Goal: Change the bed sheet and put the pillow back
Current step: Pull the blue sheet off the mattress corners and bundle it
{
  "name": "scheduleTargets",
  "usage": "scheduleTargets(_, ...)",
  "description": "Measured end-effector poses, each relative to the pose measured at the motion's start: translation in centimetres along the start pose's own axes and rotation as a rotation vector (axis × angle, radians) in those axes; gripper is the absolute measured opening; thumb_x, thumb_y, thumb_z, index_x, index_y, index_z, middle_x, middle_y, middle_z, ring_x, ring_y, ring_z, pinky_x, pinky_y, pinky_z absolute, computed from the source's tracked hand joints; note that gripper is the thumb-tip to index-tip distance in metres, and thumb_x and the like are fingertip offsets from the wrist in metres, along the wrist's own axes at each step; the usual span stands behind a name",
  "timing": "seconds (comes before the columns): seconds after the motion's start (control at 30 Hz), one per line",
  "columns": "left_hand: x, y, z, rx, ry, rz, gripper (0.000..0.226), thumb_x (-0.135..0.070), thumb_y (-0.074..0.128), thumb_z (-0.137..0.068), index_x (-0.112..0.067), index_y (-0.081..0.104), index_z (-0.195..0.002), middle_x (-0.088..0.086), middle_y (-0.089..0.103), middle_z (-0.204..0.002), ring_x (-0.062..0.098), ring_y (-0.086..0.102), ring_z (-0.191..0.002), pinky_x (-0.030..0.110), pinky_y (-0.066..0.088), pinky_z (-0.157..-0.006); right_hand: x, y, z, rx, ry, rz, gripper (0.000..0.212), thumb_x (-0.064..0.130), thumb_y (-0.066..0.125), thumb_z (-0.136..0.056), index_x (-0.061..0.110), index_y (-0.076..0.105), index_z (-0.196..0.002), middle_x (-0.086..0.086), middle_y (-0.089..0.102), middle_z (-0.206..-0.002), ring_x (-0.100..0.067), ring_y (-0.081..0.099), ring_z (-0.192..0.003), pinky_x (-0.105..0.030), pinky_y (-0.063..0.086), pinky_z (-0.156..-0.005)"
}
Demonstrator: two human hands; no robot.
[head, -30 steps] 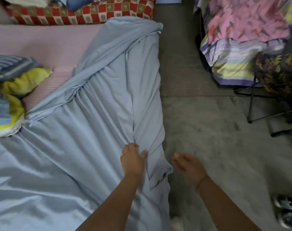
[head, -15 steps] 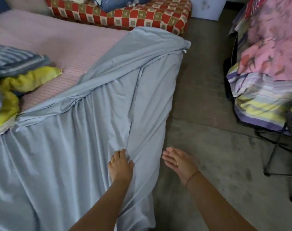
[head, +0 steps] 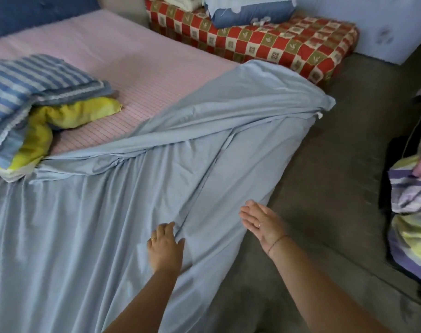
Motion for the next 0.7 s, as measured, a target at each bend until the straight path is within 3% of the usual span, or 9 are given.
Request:
scheduleTargets(0.1,-3.1,0.3,-1.4,-0.08,-0.036,0.094,0.044,-0.027,0.068,-0.087,-0.018,0.056,-0.129,0.007,0.055,-0.126,0.029,0.051,-0.117,0.04,0.038,-0.1,3.4,-0.2,-3.7,0.027,-0.015,0.018,0.021,0.02,0.054,-0.097,0.006,0.055,-0.113,-0.008,0.065,-0.097,-0.017,0.063,-0.091,-0.033,0.047,-0.093)
scheduleTargets(0.3,-6.2,1.9,-5.4,-0.151,-0.092,0.147,0.045,-0.027,0.074,-0.082,-0.014,0.061,-0.123,0.009,0.059,-0.118,0.033,0.055,-0.109,0.043,0.041,-0.092,6.7,1.5,-10.9,0.071,0.0,0.083,0.021,0.018,0.053,-0.098,0.006,0.055,-0.115,-0.007,0.063,-0.095,-0.02,0.062,-0.091,-0.024,0.05,-0.08)
scheduleTargets(0.5,-8.2,3.1,-10.7,-0.188,-0.103,0.239,0.049,-0.028,0.078,-0.078,-0.009,0.063,-0.12,0.012,0.06,-0.115,0.035,0.057,-0.107,0.044,0.041,-0.091,9.2,3.7,-18.3,0.092,-0.013,0.147,0.023,0.022,0.055,-0.097,0.006,0.056,-0.114,-0.012,0.061,-0.108,-0.025,0.06,-0.107,-0.028,0.05,-0.087)
scheduleTargets(0.63,-8.9,3.7,-12.1,-0.159,-0.159,0.265,0.051,-0.034,0.075,-0.081,-0.01,0.061,-0.124,0.01,0.057,-0.121,0.032,0.053,-0.113,0.041,0.036,-0.096,9.0,4.1,-21.6,0.091,0.036,0.147,0.022,0.023,0.054,-0.098,0.007,0.054,-0.112,-0.007,0.062,-0.097,-0.02,0.06,-0.098,-0.024,0.049,-0.082)
scheduleTargets(0.7,-9.1,3.4,-12.4,-0.236,-0.205,0.291,0.048,-0.034,0.077,-0.079,-0.01,0.064,-0.119,0.01,0.059,-0.117,0.031,0.054,-0.109,0.041,0.038,-0.093,8.7,4.1,-23.0,0.096,0.054,0.149,0.023,0.024,0.054,-0.098,0.006,0.054,-0.113,-0.006,0.062,-0.096,-0.017,0.061,-0.092,-0.024,0.049,-0.082)
Point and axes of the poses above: each hand's wrist, its own z-axis away from the middle knuckle, its own y-axis out of the palm, x = y × z, the point moved 5 cm from there along -z, towards the middle knuckle
